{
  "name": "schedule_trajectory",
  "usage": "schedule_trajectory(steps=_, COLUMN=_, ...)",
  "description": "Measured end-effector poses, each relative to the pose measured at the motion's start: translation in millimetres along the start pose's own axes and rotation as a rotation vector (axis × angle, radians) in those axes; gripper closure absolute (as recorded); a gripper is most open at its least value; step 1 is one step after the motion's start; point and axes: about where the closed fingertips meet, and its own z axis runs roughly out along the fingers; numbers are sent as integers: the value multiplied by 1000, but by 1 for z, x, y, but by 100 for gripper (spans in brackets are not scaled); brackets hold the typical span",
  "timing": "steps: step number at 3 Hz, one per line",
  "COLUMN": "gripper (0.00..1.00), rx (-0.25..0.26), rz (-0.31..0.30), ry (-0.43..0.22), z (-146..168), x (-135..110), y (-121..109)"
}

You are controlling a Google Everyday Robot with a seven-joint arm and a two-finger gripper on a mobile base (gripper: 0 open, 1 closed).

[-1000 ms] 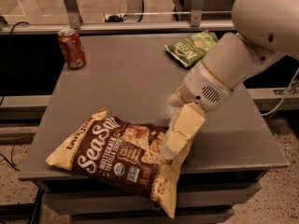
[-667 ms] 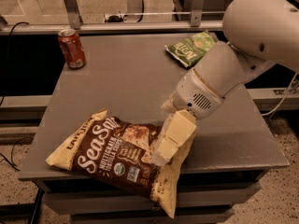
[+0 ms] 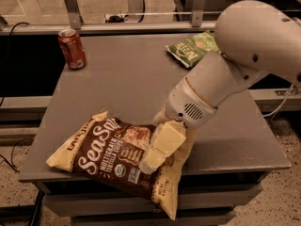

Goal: Move brown chip bag near coke can

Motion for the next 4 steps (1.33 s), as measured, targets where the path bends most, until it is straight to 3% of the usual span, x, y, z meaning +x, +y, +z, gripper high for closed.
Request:
schedule_trajectory(steps=3, gripper=87, rx=117, rz=24, ry=-7, z=-15, x=-1, y=-23)
schedule_trajectory(steps=4, gripper=100, rx=147, rz=30, ry=-12, z=-23, x=-1, y=-31)
